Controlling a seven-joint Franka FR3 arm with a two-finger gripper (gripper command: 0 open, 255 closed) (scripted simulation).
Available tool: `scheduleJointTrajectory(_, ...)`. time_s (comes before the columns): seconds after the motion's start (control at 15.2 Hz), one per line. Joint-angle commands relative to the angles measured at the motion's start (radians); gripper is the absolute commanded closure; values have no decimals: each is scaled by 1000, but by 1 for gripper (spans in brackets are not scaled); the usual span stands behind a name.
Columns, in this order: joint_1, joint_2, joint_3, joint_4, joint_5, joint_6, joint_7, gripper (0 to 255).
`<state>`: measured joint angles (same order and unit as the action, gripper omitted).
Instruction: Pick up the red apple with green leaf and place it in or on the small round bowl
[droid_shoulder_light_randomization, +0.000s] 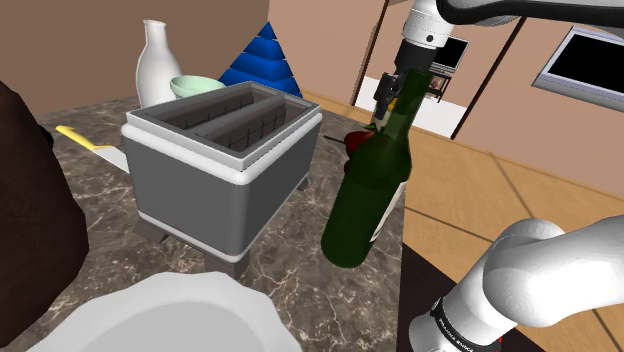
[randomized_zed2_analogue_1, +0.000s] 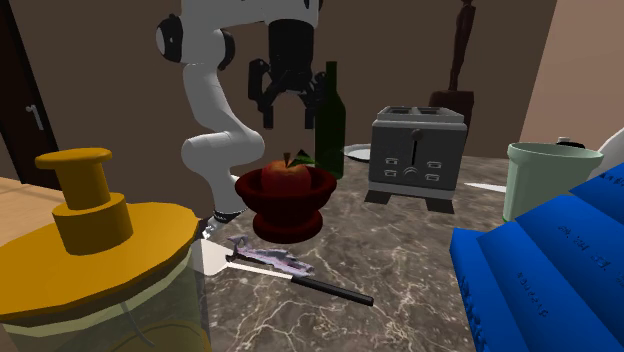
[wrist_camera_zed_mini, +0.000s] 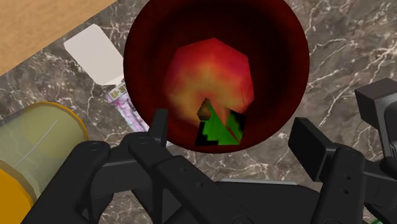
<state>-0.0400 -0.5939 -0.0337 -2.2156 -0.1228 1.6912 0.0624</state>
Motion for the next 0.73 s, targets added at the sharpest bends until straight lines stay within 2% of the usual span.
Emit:
scheduleJointTrajectory(0.0, 0, 0, 0, 0, 0, 0, 0, 0)
scheduleJointTrajectory(0.13, 0, 0, 0, 0, 0, 0, 0, 0)
scheduleJointTrajectory(0.4, 3, 23, 12, 146, 7, -123, -2, 0)
scheduleJointTrajectory(0.66, 3, 23, 12, 146, 7, -123, -2, 0)
